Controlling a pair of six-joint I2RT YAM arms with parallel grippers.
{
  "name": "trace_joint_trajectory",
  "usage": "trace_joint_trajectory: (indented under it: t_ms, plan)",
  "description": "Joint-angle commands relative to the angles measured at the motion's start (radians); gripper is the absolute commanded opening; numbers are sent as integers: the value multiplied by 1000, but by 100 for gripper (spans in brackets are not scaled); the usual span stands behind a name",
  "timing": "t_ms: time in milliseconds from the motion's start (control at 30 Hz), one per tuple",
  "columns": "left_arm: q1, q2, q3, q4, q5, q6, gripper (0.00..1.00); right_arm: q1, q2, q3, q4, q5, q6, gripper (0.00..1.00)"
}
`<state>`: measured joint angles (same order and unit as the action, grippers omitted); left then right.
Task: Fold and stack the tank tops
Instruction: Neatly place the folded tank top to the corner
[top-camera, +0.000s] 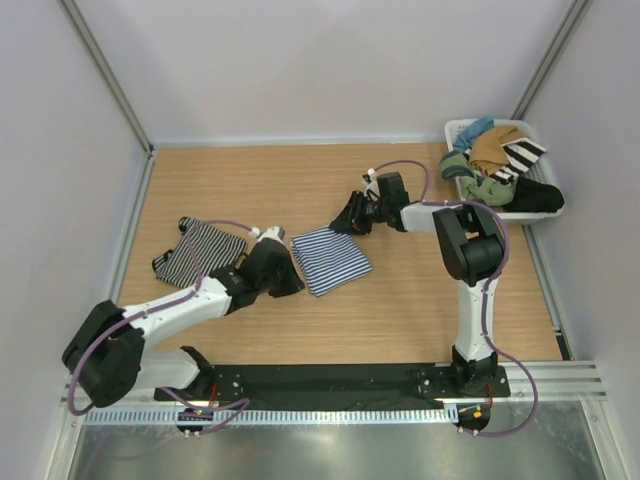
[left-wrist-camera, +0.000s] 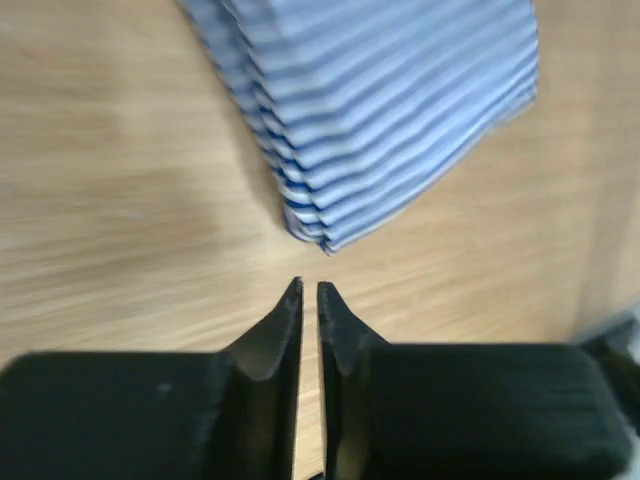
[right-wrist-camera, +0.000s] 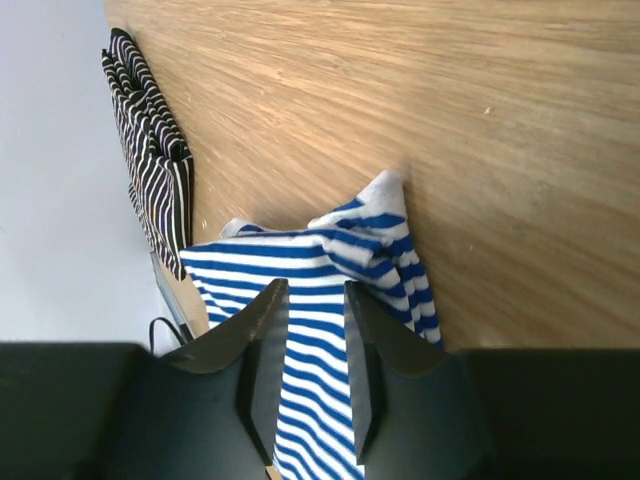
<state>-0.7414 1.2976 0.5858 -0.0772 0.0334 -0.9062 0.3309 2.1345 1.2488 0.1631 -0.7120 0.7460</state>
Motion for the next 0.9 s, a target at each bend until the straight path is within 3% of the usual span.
trace_joint_trajectory:
  t_ms: [0, 33, 133, 233, 267, 333, 667, 867]
  plan:
    - [16, -106, 193, -414, -444, 72, 14, -1, -126, -15, -50, 59, -82, 37]
    - [20, -122, 233, -576, -523, 76, 17, -3, -158, -31, -50, 66, -85, 41]
    - [48, -103, 383, -828, -757, 76, 24, -1, -200, -54, -51, 59, -88, 43]
    - [71, -40, 445, -904, -854, 96, 43, -1, -231, -75, -40, 42, -74, 44]
    - [80, -18, 468, -908, -845, 108, 58, -1, -240, -84, -27, 36, -68, 45]
    - [86, 58, 493, -934, -851, 118, 65, -1, -264, -110, -22, 31, -60, 47]
    - [197, 328, 520, -756, -859, 294, 62, 0, -390, -250, -46, 31, -82, 51]
    - [247, 446, 522, -627, -794, 394, 59, -1, -476, -310, -190, 118, -155, 65]
